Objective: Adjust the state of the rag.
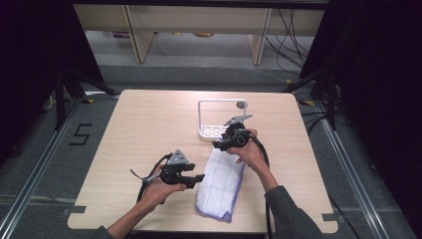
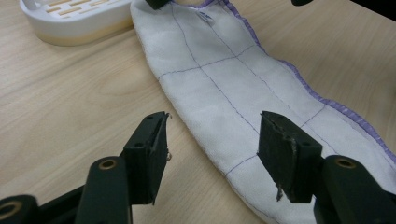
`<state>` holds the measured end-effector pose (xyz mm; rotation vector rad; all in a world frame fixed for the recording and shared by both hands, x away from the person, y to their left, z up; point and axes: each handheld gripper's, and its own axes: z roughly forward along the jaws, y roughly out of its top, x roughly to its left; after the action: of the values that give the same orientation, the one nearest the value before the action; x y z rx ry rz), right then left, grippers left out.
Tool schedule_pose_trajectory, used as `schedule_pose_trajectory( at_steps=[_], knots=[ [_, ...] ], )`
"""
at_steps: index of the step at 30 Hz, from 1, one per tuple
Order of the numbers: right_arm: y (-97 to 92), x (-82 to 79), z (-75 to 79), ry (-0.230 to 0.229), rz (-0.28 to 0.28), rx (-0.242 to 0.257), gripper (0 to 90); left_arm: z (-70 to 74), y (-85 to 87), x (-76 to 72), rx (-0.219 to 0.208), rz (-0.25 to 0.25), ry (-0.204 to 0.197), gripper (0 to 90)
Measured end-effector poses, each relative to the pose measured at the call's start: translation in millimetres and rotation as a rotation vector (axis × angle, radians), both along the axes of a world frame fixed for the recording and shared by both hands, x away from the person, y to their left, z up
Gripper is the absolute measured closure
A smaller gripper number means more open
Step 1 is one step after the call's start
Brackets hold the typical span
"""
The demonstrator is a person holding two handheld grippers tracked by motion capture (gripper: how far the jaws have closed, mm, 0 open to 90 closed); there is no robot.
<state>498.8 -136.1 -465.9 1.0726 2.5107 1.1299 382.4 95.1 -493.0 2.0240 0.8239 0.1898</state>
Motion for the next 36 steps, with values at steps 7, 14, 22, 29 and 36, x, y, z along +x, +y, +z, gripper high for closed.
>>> schedule_pose_trajectory(
  at_steps=[7, 14, 22, 29, 36],
  knots=[
    [-2.9, 1.4, 14.0, -0.045, -0.045, 0.027, 38.8, -2.5, -3.2, -10.4, 0.022, -0.049, 0.037, 45.1],
    [-33.7, -11.4, 18.8, -0.051, -0.083, 0.023, 39.8, -11.5, -2.1, -47.9, 0.046, -0.157, 0.112, 52.0],
    [-68.8, -24.9, 10.4, -0.021, -0.148, -0.035, 40.1, -18.6, -1.4, -61.6, 0.093, -0.216, 0.113, 67.3],
    [-83.0, -28.5, 3.4, 0.027, -0.185, -0.067, 40.3, -20.1, -24.6, -76.4, 0.067, -0.238, 0.113, 71.0],
    [-81.6, -24.3, -4.8, 0.009, -0.166, -0.052, 40.1, -12.7, -32.8, -78.5, 0.044, -0.249, 0.106, 58.1]
  ],
)
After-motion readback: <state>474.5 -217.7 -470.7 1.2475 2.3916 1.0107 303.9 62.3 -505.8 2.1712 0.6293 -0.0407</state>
